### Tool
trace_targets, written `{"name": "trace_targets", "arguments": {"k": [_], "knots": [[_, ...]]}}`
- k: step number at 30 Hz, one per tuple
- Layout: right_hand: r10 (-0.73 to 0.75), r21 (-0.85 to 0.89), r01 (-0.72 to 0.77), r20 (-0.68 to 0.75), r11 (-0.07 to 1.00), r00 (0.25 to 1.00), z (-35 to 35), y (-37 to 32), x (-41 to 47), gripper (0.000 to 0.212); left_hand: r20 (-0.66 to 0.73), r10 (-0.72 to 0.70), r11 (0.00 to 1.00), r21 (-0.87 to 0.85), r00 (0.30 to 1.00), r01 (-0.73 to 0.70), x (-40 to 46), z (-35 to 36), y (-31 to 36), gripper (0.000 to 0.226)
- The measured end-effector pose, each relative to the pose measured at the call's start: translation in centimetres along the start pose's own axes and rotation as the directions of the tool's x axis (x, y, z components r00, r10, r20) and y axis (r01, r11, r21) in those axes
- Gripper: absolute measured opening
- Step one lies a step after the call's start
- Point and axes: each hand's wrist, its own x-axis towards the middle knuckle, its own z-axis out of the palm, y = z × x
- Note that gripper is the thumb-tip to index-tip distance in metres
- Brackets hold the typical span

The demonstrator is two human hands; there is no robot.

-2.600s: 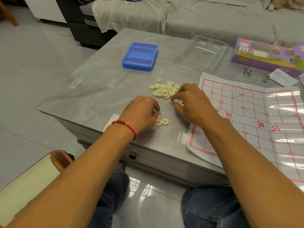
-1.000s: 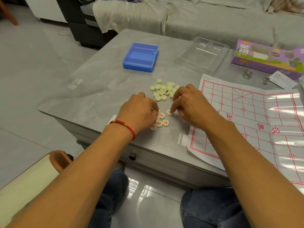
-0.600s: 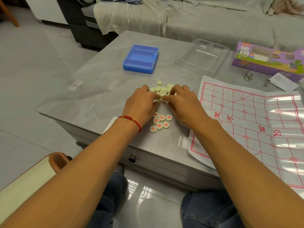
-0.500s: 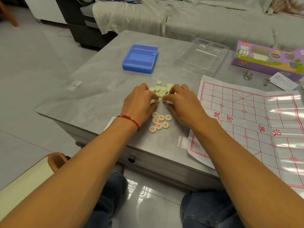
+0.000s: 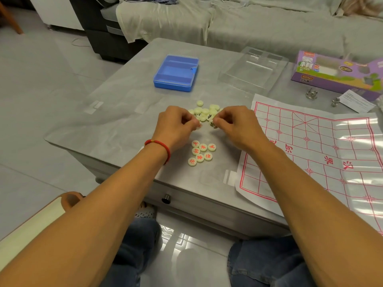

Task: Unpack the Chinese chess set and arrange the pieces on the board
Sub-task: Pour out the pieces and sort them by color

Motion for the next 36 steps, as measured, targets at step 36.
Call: {"name": "trace_targets", "arguments": {"k": [36], "knots": [[-0.155,-0.369,0.122,-0.059,0.921,0.986,1.2,2.0,1.0,0.031,0.108,0.083,0.933,0.341,0.991,-0.115,-0.4,0.9,-0.2,0.013]]}}
